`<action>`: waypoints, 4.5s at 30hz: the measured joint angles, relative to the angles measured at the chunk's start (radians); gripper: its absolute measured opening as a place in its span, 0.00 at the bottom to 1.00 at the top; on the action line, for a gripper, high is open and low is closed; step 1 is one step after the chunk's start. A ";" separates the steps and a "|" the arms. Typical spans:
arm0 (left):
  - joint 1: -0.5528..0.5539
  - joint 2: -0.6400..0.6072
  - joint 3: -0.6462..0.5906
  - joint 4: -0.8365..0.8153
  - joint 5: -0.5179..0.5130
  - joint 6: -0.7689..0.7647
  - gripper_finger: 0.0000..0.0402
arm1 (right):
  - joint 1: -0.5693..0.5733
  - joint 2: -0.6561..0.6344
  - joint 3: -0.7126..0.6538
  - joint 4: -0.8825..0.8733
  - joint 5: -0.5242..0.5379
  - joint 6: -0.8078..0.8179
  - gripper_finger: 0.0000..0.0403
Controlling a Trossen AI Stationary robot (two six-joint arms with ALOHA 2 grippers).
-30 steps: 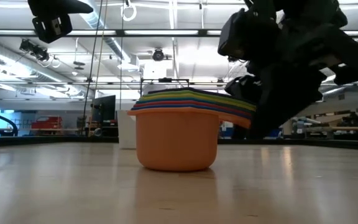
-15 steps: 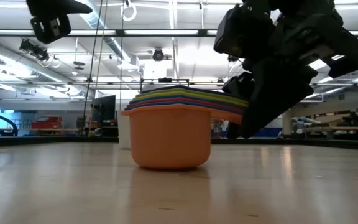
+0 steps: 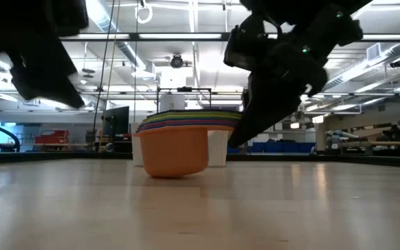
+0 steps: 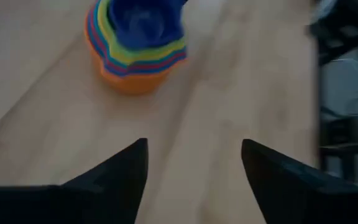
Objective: Nest measuring cups in basket
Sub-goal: Put the stacked measuring cups into the bin
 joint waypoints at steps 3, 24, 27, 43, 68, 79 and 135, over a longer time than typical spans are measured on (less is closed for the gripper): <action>0.041 0.060 0.000 0.002 -0.002 -0.002 0.68 | -0.031 0.000 0.000 0.000 0.005 -0.021 0.37; 0.338 0.209 -0.157 0.326 0.197 0.386 0.65 | -0.234 -0.008 0.000 -0.008 -0.202 -0.280 0.37; 0.332 0.208 -0.216 0.561 0.160 0.519 0.65 | -0.245 -0.008 0.000 0.010 -0.259 -0.283 0.37; 0.391 0.250 -0.254 0.654 0.238 0.570 0.79 | -0.256 -0.007 0.000 0.038 -0.291 -0.358 0.37; 0.427 0.219 -0.203 0.618 0.161 0.565 0.79 | -0.261 -0.048 -0.002 0.063 -0.279 -0.338 0.37; 0.501 0.074 -0.201 0.531 0.166 0.572 0.79 | -0.318 -0.137 -0.001 0.065 -0.268 -0.361 0.37; 0.912 0.120 -0.051 0.239 0.259 0.808 0.79 | -0.593 0.108 0.187 0.028 -0.359 -0.420 0.34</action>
